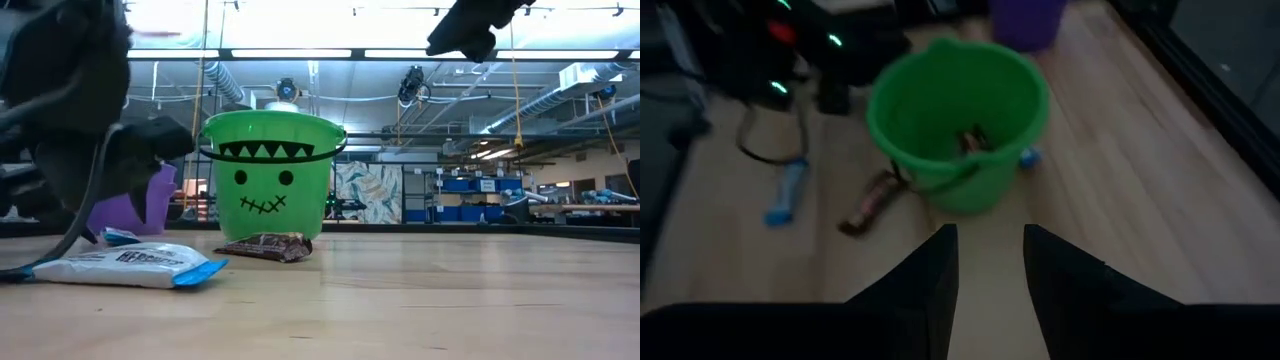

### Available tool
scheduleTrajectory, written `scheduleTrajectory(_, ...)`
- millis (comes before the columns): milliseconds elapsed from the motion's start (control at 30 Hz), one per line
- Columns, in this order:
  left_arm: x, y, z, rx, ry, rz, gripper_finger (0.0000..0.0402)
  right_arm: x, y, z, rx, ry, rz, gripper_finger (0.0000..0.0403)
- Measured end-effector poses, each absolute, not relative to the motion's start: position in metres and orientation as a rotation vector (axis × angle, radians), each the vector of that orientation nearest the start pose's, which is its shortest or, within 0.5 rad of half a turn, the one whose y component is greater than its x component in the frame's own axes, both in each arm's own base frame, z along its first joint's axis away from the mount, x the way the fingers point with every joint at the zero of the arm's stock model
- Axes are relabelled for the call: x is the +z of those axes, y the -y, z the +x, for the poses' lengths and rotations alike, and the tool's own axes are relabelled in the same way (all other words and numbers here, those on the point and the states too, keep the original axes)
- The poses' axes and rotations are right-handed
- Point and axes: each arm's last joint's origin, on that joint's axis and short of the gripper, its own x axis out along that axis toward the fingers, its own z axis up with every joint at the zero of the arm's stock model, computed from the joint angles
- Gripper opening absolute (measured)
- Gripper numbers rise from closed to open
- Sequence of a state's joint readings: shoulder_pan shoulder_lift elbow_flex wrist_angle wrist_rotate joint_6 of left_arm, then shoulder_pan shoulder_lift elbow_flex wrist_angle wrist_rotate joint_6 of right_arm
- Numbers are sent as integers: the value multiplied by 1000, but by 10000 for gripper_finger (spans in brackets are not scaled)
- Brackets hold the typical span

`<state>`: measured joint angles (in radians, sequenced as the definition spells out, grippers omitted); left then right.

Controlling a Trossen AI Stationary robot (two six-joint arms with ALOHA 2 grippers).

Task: Sort candy by brand, put in halloween buckets
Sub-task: Put the white chocolate bar into the violet bucket

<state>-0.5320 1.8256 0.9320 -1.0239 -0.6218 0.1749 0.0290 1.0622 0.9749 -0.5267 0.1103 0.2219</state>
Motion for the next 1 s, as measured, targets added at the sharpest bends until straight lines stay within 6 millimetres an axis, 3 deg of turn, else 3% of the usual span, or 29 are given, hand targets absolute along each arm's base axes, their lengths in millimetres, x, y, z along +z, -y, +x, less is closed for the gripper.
scheduleTrajectory(300, 105, 107, 215, -31, -1628, 1175, 222, 323, -4, 226, -112, -492, 202, 128)
scheduleTrajectory(467, 102, 106, 213, -38, -1632, 1155, 198, 328, -5, 228, -100, -438, 218, 128)
scheduleTrajectory(1000, 100, 107, 211, -78, -1683, 1054, 9, 339, -13, 232, -44, -317, 272, 128)
